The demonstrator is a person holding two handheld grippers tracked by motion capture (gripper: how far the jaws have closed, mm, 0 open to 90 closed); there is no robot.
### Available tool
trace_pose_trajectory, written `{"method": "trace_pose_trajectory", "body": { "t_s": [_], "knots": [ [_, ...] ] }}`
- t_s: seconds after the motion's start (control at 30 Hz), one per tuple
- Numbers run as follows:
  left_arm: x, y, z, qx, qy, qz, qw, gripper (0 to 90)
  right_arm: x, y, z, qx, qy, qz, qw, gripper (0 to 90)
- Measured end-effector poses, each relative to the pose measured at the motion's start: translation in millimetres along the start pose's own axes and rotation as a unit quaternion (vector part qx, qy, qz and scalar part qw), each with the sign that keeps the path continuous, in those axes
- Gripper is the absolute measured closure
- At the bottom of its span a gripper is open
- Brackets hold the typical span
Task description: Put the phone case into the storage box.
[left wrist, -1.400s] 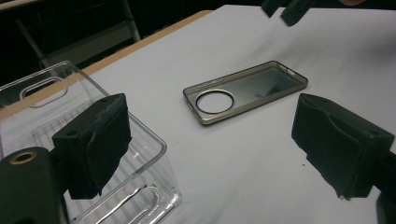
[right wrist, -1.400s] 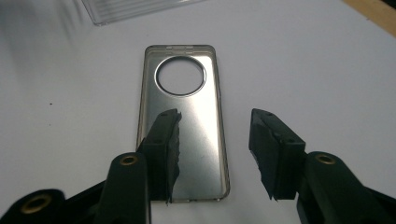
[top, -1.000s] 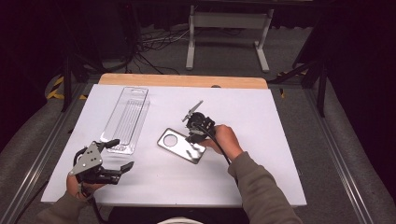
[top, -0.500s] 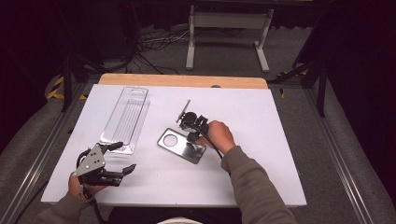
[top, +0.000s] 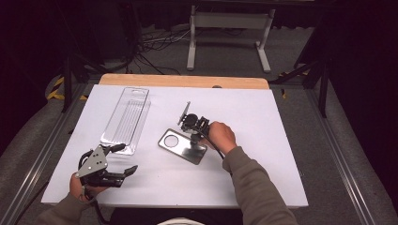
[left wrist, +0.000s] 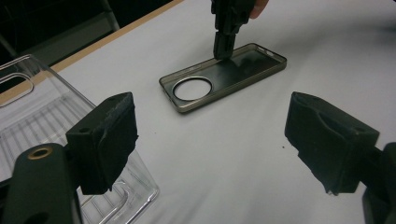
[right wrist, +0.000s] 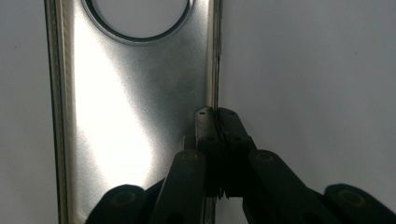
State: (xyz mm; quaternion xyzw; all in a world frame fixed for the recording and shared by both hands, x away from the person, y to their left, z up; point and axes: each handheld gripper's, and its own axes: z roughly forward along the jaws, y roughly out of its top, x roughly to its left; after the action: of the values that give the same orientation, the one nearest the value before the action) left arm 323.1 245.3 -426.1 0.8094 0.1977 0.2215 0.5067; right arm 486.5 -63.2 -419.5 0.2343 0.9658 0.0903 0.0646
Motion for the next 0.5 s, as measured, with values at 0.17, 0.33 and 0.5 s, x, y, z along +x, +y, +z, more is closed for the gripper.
{"method": "trace_pose_trajectory", "body": {
  "t_s": [0.17, 0.33, 0.5],
  "knots": [
    [1.9, -0.3, -0.5, -0.004, 0.003, -0.007, 1.0000, 18.9, 4.4, -4.6, -1.3, -0.010, -0.002, -0.008, 0.9999, 88.8],
    [1.8, 0.5, -0.9, -0.005, 0.007, -0.010, 0.9999, 19.4, 5.9, -19.9, -16.7, -0.063, -0.014, 0.003, 0.9979, 88.8],
    [3.7, 1.4, 0.3, -0.005, 0.008, -0.018, 0.9998, 19.5, 10.7, -41.6, -38.4, -0.160, -0.052, 0.024, 0.9855, 88.9]
  ]
}}
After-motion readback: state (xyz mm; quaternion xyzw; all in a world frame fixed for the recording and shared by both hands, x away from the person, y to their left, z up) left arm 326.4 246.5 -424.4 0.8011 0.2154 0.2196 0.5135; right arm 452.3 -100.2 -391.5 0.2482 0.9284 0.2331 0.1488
